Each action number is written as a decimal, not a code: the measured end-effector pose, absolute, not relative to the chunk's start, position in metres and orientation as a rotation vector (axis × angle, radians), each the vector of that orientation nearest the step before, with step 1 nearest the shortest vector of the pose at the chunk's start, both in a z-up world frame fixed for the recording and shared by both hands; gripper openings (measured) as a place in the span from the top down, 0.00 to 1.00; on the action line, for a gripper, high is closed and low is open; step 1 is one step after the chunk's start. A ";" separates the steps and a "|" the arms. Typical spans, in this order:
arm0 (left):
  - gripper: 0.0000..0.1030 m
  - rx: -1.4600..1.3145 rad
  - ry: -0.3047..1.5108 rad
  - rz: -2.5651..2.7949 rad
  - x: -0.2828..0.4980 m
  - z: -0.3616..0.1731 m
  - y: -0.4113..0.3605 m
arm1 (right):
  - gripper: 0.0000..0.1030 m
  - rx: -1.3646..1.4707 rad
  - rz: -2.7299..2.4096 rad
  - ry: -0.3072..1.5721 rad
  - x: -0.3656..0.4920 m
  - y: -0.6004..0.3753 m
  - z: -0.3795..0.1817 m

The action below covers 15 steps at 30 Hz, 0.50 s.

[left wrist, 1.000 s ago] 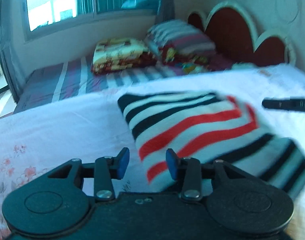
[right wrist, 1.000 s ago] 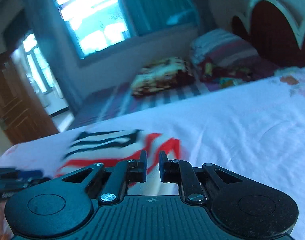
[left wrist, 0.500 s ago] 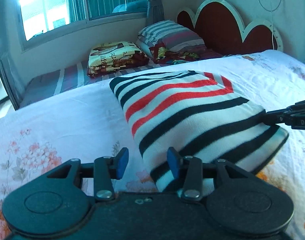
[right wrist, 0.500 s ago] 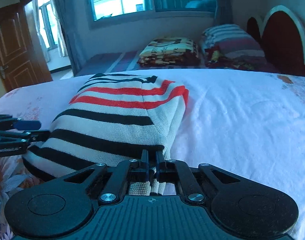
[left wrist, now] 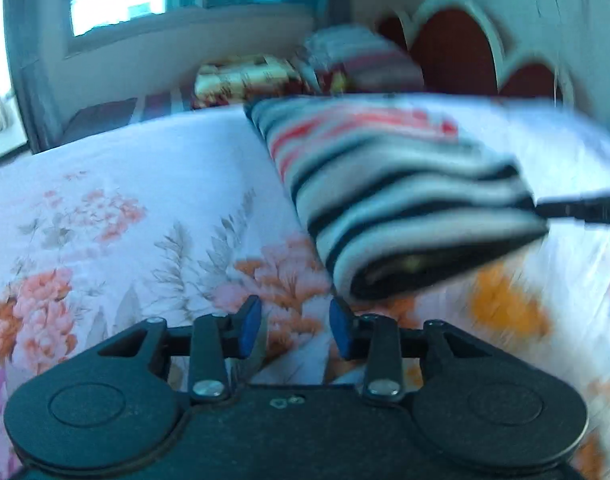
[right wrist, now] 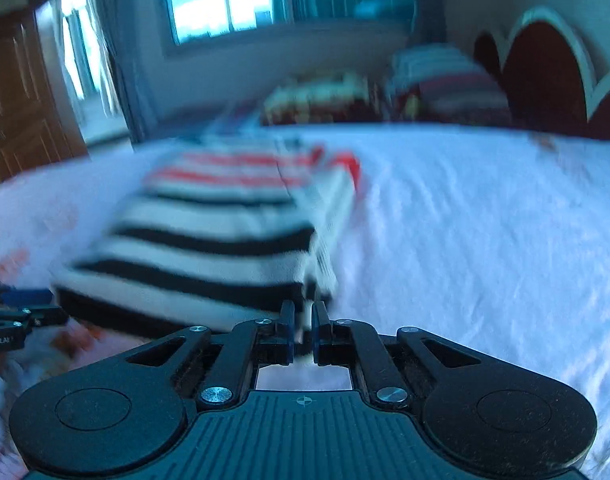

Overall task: Fold small clothes
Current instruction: 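Press and square the bundle edge with the left tool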

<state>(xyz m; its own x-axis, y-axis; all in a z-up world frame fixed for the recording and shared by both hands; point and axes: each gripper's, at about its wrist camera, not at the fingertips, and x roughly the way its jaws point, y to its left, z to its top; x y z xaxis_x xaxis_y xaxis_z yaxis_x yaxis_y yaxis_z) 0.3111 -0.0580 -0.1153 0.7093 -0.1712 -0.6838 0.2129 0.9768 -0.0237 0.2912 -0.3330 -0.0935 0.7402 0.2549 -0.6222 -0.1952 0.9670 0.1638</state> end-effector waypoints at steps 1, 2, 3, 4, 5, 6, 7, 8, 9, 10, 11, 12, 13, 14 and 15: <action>0.64 0.035 0.719 -0.201 0.309 -0.107 -0.056 | 0.94 0.086 0.261 0.671 0.288 -0.331 -0.086; 0.63 0.020 0.690 -0.194 0.310 -0.100 -0.054 | 0.94 0.075 0.266 0.659 0.286 -0.327 -0.079; 0.63 0.006 0.670 -0.198 0.312 -0.094 -0.055 | 0.94 0.065 0.272 0.650 0.286 -0.323 -0.075; 0.63 -0.006 0.659 -0.213 0.315 -0.090 -0.057 | 0.94 0.062 0.283 0.643 0.287 -0.319 -0.073; 0.63 -0.009 0.665 -0.233 0.319 -0.088 -0.061 | 0.94 0.064 0.296 0.640 0.288 -0.315 -0.072; 0.67 0.001 0.704 -0.250 0.325 -0.091 -0.067 | 0.94 0.060 0.308 0.649 0.290 -0.311 -0.074; 0.70 0.002 0.797 -0.267 0.333 -0.100 -0.075 | 0.94 0.047 0.304 0.681 0.294 -0.306 -0.080; 0.80 -0.045 0.873 -0.295 0.339 -0.112 -0.077 | 0.94 0.026 0.281 0.740 0.301 -0.301 -0.091; 0.79 -0.085 0.894 -0.289 0.340 -0.121 -0.077 | 0.95 0.009 0.267 0.798 0.308 -0.298 -0.105; 0.79 -0.075 0.869 -0.284 0.336 -0.123 -0.078 | 0.95 0.020 0.271 0.800 0.308 -0.298 -0.113; 0.79 -0.071 0.860 -0.278 0.334 -0.121 -0.079 | 0.94 0.030 0.264 0.792 0.308 -0.298 -0.112; 0.80 -0.078 0.854 -0.275 0.331 -0.117 -0.078 | 0.94 0.033 0.259 0.789 0.307 -0.298 -0.108; 0.80 -0.078 0.837 -0.276 0.324 -0.112 -0.076 | 0.94 0.040 0.262 0.767 0.304 -0.299 -0.102; 0.80 -0.070 0.815 -0.278 0.318 -0.108 -0.074 | 0.94 0.050 0.273 0.737 0.300 -0.300 -0.095; 0.81 -0.072 0.795 -0.277 0.313 -0.104 -0.072 | 0.94 0.057 0.280 0.712 0.295 -0.301 -0.088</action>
